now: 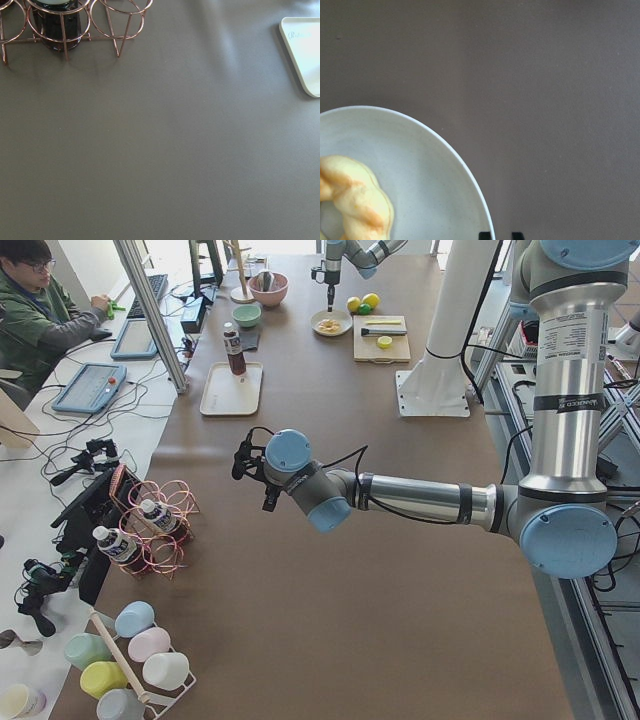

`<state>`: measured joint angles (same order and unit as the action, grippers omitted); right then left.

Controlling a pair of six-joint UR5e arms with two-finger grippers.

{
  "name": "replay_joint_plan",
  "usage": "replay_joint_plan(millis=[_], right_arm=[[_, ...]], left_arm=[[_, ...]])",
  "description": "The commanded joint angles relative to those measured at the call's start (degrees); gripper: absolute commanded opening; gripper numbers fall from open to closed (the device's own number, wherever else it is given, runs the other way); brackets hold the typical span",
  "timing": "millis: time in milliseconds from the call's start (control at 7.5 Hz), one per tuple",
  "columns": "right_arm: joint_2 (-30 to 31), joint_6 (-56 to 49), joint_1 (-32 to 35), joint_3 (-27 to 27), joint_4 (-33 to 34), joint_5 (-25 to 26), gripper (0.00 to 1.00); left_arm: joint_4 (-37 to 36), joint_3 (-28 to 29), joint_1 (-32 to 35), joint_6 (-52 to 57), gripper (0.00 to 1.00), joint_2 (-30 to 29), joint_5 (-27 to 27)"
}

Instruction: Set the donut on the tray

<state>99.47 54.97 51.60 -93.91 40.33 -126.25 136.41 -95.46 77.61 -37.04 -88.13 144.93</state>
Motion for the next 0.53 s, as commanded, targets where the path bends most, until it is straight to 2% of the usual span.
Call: replay_joint_plan(millis=[0, 133, 400], right_arm=[[-0.2, 0.1, -0.8, 0.1, -0.1, 0.6, 0.13], [-0.3, 0.7, -0.9, 0.0, -0.1, 0.6, 0.0], [-2.1, 1.9, -0.9, -0.3, -0.1, 0.3, 0.0]], left_arm=[[0.1, -0.2, 0.0, 0.0, 0.99, 0.2, 0.0], [0.1, -0.2, 0.0, 0.0, 0.99, 0.2, 0.0], [0.0, -0.3, 0.0, -0.2, 0.99, 0.1, 0.0]])
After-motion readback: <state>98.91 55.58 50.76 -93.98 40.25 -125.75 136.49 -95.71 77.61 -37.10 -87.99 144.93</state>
